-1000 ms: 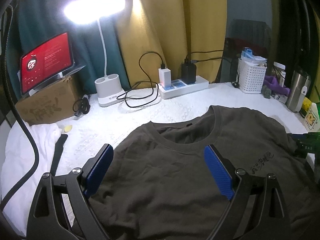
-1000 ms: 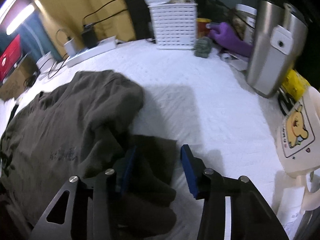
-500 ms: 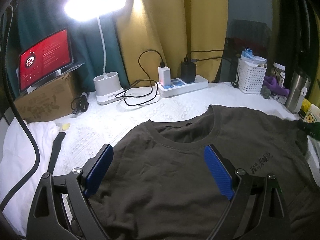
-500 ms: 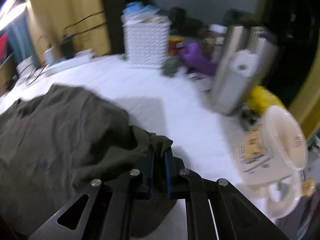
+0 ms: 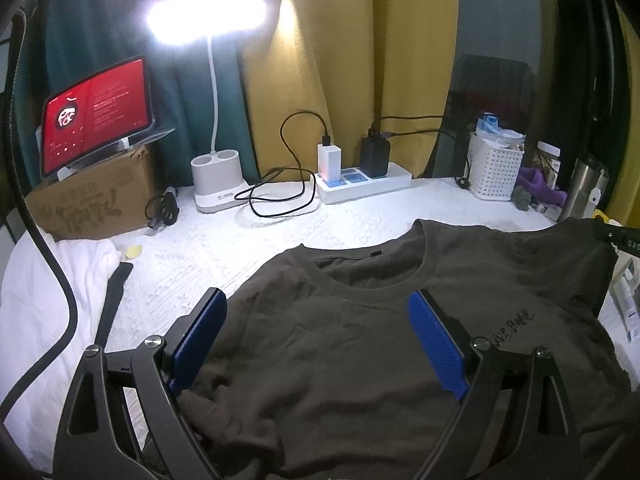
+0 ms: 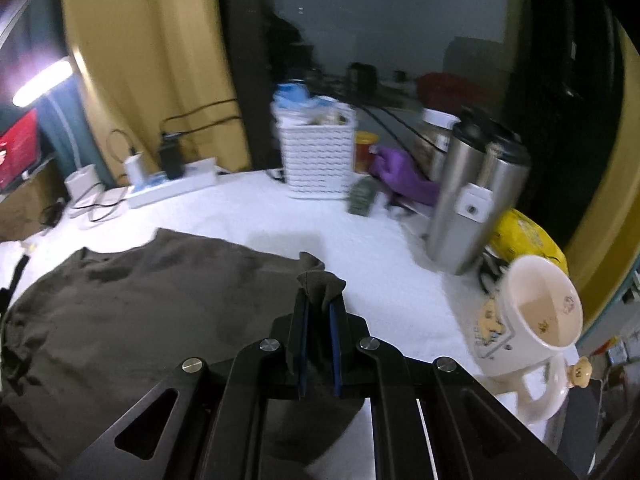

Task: Fold small clothes
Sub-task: 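Grasp the shirt's sleeve with the right gripper and drag it across the body, then release the sleeve with the right gripper and lift away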

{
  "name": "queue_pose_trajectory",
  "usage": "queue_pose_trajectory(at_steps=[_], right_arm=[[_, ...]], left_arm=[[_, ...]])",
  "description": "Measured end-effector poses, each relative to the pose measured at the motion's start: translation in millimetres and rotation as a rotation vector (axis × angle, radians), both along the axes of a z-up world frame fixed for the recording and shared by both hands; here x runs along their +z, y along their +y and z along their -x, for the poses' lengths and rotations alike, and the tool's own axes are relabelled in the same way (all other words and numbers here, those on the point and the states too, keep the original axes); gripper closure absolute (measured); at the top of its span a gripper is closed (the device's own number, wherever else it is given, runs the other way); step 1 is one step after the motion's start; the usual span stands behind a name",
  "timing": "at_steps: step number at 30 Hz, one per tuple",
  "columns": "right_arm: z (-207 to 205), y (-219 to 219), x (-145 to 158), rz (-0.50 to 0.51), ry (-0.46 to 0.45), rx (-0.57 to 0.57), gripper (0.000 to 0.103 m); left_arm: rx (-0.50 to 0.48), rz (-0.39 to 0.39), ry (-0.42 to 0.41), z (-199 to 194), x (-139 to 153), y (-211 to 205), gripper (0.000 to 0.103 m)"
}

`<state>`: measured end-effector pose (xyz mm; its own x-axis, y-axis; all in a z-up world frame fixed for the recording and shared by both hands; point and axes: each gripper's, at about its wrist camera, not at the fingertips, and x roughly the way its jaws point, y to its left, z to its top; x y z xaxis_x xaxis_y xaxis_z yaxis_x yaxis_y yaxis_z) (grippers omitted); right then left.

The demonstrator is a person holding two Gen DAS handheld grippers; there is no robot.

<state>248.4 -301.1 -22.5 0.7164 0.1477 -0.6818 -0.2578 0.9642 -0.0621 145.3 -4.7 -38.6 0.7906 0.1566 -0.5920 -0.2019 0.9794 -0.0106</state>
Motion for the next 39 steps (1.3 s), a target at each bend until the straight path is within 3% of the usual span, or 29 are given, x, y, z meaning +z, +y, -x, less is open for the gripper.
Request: queue_pose_trajectory(at_steps=[7,13,20,21,23,24,25,30,34,39], right_arm=[[12,54,-4,0.017,0.025,0.070,0.094],[19,101,-31,0.022,0.100,0.120,0.094],[17,140,-81,-0.026,0.286,0.153,0.091],[18,143,-85,-0.036,0.309,0.160,0.083],[24,145,-89,-0.046,0.319,0.171,0.041],[28,146,-88,-0.055,0.317,0.172,0.006],[30,146,-87,-0.061,0.312,0.176,0.000],[44,132,-59,-0.061,0.241,0.176,0.000],[43,92,-31,-0.075,0.148,0.097,0.000],[32,66,-42,-0.134,0.230,0.068,0.000]], left_arm=[[-0.008,0.040,-0.019,11,-4,15,0.011],[-0.008,0.070,-0.026,17,-8,30,0.011],[0.012,0.084,-0.024,24,-12,46,0.011],[0.018,0.087,-0.023,24,-13,48,0.011],[0.024,0.091,-0.022,25,-13,51,0.011],[0.025,0.093,-0.022,25,-13,51,0.011],[0.025,0.092,-0.023,25,-13,51,0.011],[0.015,0.076,-0.026,26,-12,47,0.011],[0.014,0.076,-0.023,26,-12,44,0.011],[0.019,0.066,-0.012,25,-12,41,0.011]])
